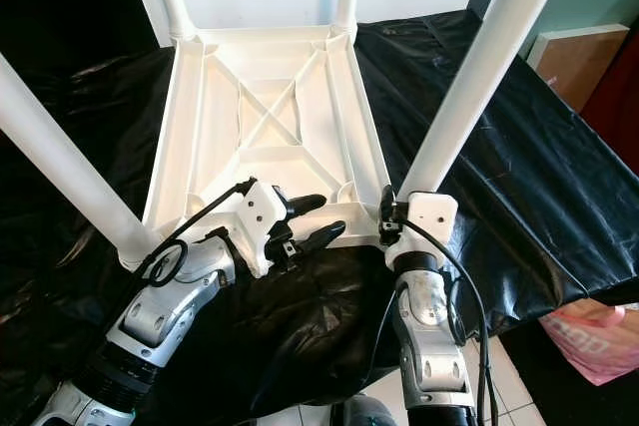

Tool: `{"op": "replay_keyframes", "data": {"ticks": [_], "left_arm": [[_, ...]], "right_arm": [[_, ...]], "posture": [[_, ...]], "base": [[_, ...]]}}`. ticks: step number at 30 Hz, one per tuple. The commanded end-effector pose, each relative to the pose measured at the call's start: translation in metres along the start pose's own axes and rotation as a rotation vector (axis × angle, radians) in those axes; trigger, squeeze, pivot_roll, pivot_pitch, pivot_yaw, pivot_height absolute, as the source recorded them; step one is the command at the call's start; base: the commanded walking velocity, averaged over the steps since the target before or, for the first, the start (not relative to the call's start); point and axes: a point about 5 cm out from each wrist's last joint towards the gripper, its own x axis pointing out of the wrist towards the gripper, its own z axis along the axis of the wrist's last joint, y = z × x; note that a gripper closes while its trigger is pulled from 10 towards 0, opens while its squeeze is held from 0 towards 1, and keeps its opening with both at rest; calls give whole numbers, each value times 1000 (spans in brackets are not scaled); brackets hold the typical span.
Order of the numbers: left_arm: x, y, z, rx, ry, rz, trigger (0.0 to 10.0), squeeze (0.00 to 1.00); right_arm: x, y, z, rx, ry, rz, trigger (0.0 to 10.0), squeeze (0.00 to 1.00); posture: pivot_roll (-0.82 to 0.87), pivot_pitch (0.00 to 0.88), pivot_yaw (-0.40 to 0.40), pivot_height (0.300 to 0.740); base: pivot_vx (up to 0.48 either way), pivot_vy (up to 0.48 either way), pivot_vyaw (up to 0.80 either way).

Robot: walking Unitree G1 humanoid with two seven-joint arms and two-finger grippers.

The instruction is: Building children table

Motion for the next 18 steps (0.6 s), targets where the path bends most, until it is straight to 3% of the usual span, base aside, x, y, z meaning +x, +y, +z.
{"op": "replay_keyframes", "data": {"ticks": [1,7,8,10,11,18], "left_arm": [[0,-2,-3,-2,4,-49,10000,0],[1,-3,-2,-1,1,-53,10000,0],[1,-3,-3,-1,1,-54,10000,0],[1,-3,-3,-1,2,-53,10000,0],[0,-3,-3,-2,3,-52,10000,0],[0,-3,-4,-2,5,-54,10000,0]], "right_arm": [[-3,-2,-7,-13,39,-24,10000,0],[-7,1,-6,-30,31,3,10000,0],[-7,2,-5,-32,30,-2,10000,388],[-7,2,-4,-34,26,-2,10000,388],[-7,1,-3,-29,16,8,10000,1000],[-9,-7,4,-5,-27,73,10000,1000]], "posture": [[-37,136,-25,740],[-38,138,-25,740],[-38,139,-25,740],[-36,139,-24,740],[-36,140,-23,740],[-42,139,-18,740]], "base": [[0,0,0],[0,0,0],[0,0,0],[0,0,0],[0,0,0],[0,0,0]]}}
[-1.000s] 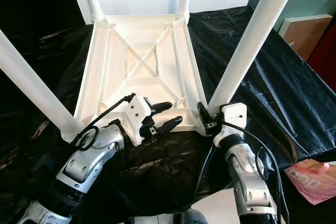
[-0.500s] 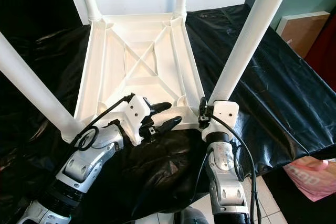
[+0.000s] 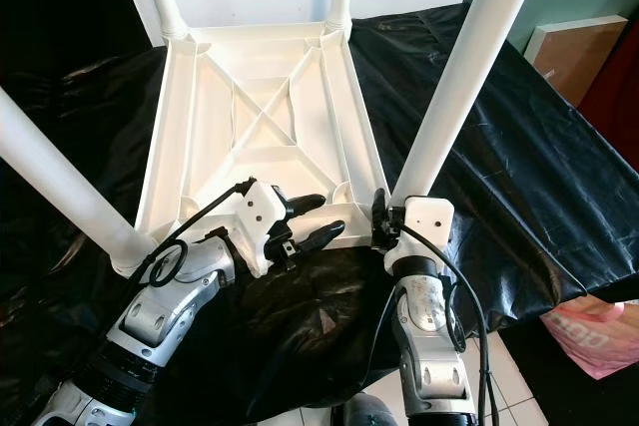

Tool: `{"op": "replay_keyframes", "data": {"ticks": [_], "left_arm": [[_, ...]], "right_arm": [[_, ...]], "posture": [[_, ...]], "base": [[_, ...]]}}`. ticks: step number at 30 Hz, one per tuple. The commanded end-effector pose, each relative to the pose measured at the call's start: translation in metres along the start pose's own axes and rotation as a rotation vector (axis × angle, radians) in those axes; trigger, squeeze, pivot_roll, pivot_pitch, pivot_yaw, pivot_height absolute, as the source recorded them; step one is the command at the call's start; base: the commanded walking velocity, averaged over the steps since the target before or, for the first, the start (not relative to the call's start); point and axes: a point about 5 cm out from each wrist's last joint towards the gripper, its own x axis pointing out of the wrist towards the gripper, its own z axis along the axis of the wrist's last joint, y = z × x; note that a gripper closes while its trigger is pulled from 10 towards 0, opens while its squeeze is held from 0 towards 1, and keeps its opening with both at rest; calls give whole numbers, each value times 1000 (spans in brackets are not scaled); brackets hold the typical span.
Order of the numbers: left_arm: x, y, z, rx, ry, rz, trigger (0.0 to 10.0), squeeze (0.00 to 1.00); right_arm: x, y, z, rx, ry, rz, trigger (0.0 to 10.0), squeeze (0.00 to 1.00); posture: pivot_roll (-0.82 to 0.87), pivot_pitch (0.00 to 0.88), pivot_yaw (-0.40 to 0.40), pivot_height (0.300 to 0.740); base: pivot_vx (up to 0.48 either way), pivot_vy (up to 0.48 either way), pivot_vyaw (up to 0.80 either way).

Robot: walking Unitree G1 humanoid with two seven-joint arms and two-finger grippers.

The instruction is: Building children table

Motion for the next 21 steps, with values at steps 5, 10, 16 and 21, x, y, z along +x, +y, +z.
{"op": "replay_keyframes", "data": {"ticks": [5,10,16,21], "left_arm": [[-1,-1,-2,-6,4,-60,10000,0],[-4,3,3,-61,-20,-88,10000,0],[-9,6,3,-59,-6,-114,10000,0],[-12,7,2,-48,9,-115,10000,0]], "right_arm": [[-6,-12,3,10,-15,74,10000,988],[-11,-22,2,-4,7,305,10000,0],[0,-31,0,-44,47,489,10000,0],[14,-28,-3,-79,70,602,10000,0]], "posture": [[-55,139,-8,740],[-67,142,7,740],[-60,143,15,740],[-41,139,14,740]], "base": [[0,0,0],[0,0,0],[0,0,0],[0,0,0]]}}
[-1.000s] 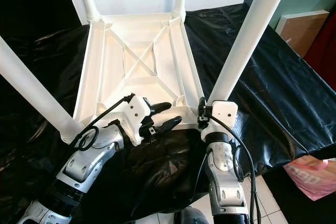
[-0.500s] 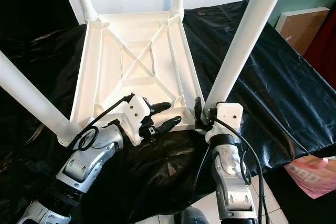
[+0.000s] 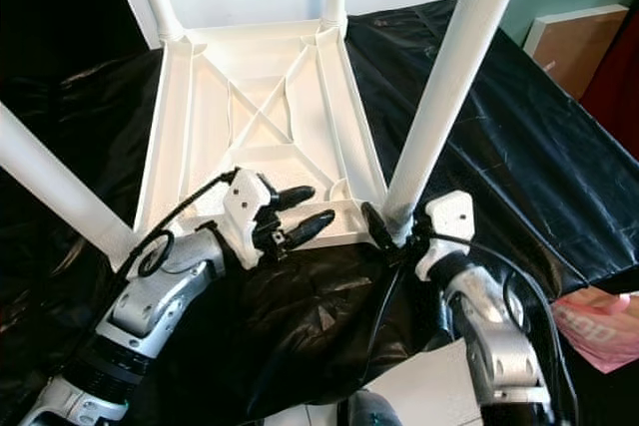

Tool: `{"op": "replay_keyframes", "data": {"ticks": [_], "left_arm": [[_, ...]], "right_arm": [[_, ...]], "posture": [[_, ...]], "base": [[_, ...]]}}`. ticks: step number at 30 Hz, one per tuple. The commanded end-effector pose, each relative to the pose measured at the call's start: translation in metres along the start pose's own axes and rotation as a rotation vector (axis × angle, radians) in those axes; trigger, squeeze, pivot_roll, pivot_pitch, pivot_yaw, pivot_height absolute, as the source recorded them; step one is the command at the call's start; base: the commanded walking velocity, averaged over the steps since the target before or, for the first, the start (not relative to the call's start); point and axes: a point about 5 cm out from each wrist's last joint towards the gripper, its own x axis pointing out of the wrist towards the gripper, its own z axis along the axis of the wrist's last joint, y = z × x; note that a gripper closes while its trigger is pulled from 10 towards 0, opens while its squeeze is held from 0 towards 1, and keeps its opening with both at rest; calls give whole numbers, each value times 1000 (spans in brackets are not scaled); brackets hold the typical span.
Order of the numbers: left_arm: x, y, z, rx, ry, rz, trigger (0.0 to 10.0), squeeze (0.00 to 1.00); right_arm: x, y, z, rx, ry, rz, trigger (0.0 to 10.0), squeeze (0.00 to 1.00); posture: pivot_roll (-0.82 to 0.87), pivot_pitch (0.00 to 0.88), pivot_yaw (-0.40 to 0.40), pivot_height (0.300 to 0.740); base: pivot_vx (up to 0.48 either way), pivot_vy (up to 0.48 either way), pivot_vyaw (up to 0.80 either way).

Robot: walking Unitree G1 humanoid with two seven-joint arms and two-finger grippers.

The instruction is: Building children table

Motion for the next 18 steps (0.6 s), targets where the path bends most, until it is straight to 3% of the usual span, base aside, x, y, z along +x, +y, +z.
{"op": "replay_keyframes", "data": {"ticks": [1,3,4,5,6,7,18], "left_arm": [[-3,-8,-1,3,7,-146,10000,0],[-3,-8,-1,4,10,-146,10000,0],[-3,-8,-1,4,11,-145,10000,0],[-3,-8,-1,4,11,-145,10000,0],[-3,-8,-1,5,12,-144,10000,0],[-3,-8,-1,6,12,-139,10000,0],[0,-8,-2,1,7,-126,10000,0]], "right_arm": [[3,1,-9,7,44,63,10000,0],[6,1,-11,-4,53,92,10000,0],[8,1,-12,-9,59,120,6588,0],[8,1,-12,-9,59,120,6588,0],[10,1,-14,-9,62,137,4784,0],[11,1,-14,-12,62,152,0,0],[6,-5,-19,-12,85,176,0,0]], "posture": [[-41,139,14,740],[-41,139,14,740],[-36,138,11,740],[-36,138,11,740],[-33,136,8,740],[-33,135,4,740],[-53,138,-16,740]], "base": [[0,0,0],[0,0,0],[0,0,0],[0,0,0],[0,0,0],[0,0,0],[0,0,0]]}}
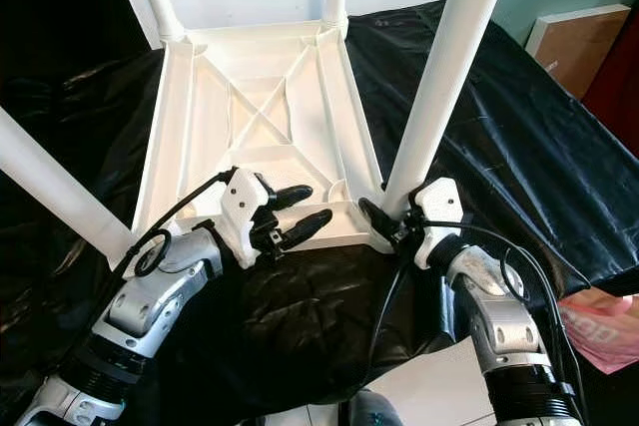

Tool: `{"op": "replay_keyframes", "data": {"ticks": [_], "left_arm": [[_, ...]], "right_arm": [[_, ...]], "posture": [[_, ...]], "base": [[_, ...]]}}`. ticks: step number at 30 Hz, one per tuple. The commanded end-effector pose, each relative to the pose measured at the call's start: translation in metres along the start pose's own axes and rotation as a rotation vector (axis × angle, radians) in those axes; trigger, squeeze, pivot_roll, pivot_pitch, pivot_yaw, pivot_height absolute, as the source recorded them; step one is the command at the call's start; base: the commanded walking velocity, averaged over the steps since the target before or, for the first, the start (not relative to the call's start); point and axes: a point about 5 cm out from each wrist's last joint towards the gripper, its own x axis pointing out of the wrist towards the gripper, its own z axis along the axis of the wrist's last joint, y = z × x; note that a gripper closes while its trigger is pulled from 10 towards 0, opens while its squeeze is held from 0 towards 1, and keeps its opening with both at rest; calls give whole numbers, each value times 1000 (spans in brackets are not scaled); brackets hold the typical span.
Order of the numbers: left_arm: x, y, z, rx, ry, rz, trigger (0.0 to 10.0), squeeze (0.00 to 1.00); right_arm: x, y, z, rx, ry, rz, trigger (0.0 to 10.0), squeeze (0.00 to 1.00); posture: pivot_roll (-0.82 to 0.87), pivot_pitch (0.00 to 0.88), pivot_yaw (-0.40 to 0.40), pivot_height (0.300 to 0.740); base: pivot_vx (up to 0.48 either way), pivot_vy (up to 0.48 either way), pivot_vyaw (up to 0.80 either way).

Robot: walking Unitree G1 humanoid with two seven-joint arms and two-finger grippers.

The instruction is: Building children table

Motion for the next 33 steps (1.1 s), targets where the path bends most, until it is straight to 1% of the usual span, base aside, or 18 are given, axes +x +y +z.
{"op": "replay_keyframes", "data": {"ticks": [1,2,7,8,10,11,12,13,15,17,19,21,24,26,27,28,31,33], "left_arm": [[0,-7,-3,-5,9,-119,10000,0],[1,-7,-4,-5,10,-117,10000,0],[1,-6,-4,-4,12,-116,10000,0],[0,-5,-4,-2,14,-118,10000,0],[0,-5,-4,-2,14,-118,10000,0],[-2,-4,-5,-1,22,-126,10000,0],[-2,-4,-5,-1,22,-126,10000,0],[-4,-3,-6,0,29,-132,10000,0],[-4,-3,-6,0,29,-132,10000,0],[-5,-7,-7,-2,36,-164,10000,0],[-5,-7,-7,-2,36,-164,10000,0],[-6,-17,-8,-8,43,-212,10000,0],[-6,-20,-10,-10,48,-226,10000,0],[-5,-22,-10,-13,49,-233,10000,0],[-5,-22,-10,-13,49,-233,10000,0],[-2,-22,-9,-15,39,-231,10000,0],[-2,-21,-9,-14,38,-229,10000,0],[-1,-20,-9,-13,39,-229,10000,0]], "right_arm": [[-5,3,-11,17,44,17,0,0],[-6,3,-11,22,33,-19,10000,0],[-7,4,-11,27,23,-56,10000,0],[-8,5,-11,38,17,-89,10000,0],[-8,5,-11,38,17,-89,10000,0],[-9,7,-13,55,15,-170,10000,0],[-9,7,-13,55,15,-170,10000,0],[-11,10,-15,61,11,-257,10000,0],[-11,10,-15,61,11,-257,10000,0],[-14,14,-19,89,28,-414,10000,0],[-14,14,-19,89,28,-414,10000,0],[-14,20,-23,111,44,-562,10000,0],[-13,23,-25,123,52,-614,10000,0],[-14,26,-31,117,97,-745,10000,0],[-14,26,-31,117,97,-745,10000,0],[-14,30,-35,138,119,-844,10000,0],[-11,36,-35,150,118,-862,10000,0],[-4,43,-32,163,102,-827,10000,0]], "posture": [[-53,138,-16,740],[-59,139,-20,740],[-63,139,-26,740],[-64,140,-28,740],[-64,140,-28,740],[-75,143,-27,740],[-75,143,-27,740],[-77,148,-22,740],[-77,148,-22,740],[-81,157,-14,740],[-81,157,-14,740],[-88,167,-12,740],[-90,165,-12,740],[-87,158,-9,740],[-87,158,-9,740],[-82,152,-6,740],[-79,150,1,740],[-78,151,10,740]], "base": [[0,0,0],[0,0,0],[0,0,0],[0,0,0],[0,0,0],[0,0,0],[0,0,0],[0,0,0],[0,0,0],[0,0,0],[0,0,0],[0,0,0],[0,0,0],[0,0,0],[0,0,0],[0,0,0],[0,0,0],[0,0,0]]}}
